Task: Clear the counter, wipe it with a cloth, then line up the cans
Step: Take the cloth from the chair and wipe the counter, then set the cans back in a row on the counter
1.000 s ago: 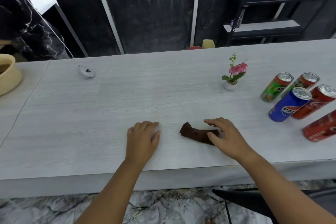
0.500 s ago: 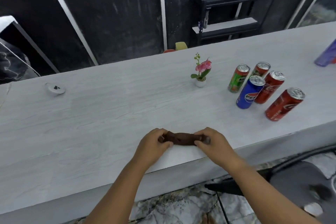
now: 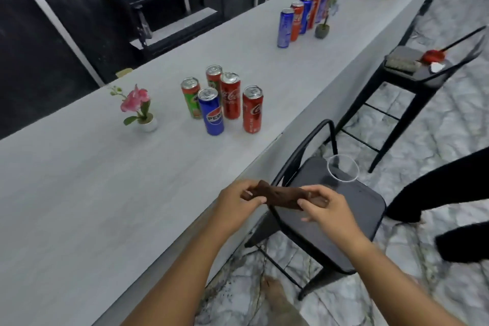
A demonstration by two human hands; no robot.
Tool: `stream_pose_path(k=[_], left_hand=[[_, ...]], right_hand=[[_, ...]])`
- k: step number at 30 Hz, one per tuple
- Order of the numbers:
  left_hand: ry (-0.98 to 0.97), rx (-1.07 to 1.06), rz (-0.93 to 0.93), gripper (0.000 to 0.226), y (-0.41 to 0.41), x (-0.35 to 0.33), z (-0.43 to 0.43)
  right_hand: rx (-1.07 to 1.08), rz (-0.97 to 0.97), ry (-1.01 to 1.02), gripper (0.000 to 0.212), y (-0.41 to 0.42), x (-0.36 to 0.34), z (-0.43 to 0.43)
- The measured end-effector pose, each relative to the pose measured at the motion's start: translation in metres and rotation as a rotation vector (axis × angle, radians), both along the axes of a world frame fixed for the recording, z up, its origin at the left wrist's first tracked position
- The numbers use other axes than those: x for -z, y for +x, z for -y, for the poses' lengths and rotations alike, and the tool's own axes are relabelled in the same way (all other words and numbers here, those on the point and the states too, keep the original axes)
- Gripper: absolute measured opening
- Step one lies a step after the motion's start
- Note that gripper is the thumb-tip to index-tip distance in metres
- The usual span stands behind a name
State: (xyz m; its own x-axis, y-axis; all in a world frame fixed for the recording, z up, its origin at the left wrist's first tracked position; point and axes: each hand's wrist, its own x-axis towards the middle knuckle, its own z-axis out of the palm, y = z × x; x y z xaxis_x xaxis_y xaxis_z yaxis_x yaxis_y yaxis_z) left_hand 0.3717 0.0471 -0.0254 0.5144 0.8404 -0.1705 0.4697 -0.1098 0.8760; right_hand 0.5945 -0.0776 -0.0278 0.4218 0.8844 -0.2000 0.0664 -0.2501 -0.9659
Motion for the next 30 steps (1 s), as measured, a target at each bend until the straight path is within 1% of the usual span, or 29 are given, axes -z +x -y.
stream_pose_path(k=[2,5,8,10,13,16,18,20,22,25,26,28,30], left_hand=[[-0.038,0.082,0.003,0.025,0.033,0.004,0.001],[0.002,0.168,-0.083,0.027,0.070,0.005,0.003],[0.017,0.281,-0.113,0.021,0.102,0.007,0.009],[0.022,0.321,-0.130,0.019,0.124,0.013,0.015],[-0.148,0.290,-0.128,0.020,0.149,0.034,0.022],[-0.282,0.282,-0.203,0.019,0.161,0.066,0.027],[-0.296,0.297,-0.265,0.018,0.165,0.090,0.030],[-0.264,0.314,-0.327,0.020,0.168,0.108,0.033],[-0.215,0.335,-0.382,0.019,0.172,0.121,0.035],[-0.190,0.373,-0.452,0.008,0.176,0.133,0.036],[-0.167,0.391,-0.478,0.008,0.176,0.135,0.036],[-0.102,0.410,-0.512,0.018,0.176,0.138,0.037],[-0.045,0.406,-0.503,0.029,0.174,0.133,0.038]], right_hand=[[0.095,-0.003,0.002,0.027,0.022,0.007,0.021],[0.232,-0.033,-0.011,0.026,0.046,0.016,0.048],[0.335,-0.069,-0.033,0.023,0.063,0.026,0.070],[0.391,-0.097,-0.051,0.022,0.071,0.035,0.083],[0.469,-0.138,-0.079,0.023,0.080,0.055,0.098],[0.522,-0.190,-0.150,0.020,0.082,0.082,0.105],[0.541,-0.218,-0.217,0.019,0.078,0.101,0.107],[0.562,-0.216,-0.278,0.019,0.074,0.118,0.107],[0.570,-0.180,-0.343,0.018,0.071,0.130,0.107],[0.547,-0.085,-0.435,0.020,0.068,0.142,0.109],[0.534,-0.057,-0.452,0.021,0.068,0.143,0.110],[0.486,0.030,-0.480,0.025,0.069,0.145,0.114],[0.424,0.159,-0.516,0.030,0.071,0.143,0.118]])
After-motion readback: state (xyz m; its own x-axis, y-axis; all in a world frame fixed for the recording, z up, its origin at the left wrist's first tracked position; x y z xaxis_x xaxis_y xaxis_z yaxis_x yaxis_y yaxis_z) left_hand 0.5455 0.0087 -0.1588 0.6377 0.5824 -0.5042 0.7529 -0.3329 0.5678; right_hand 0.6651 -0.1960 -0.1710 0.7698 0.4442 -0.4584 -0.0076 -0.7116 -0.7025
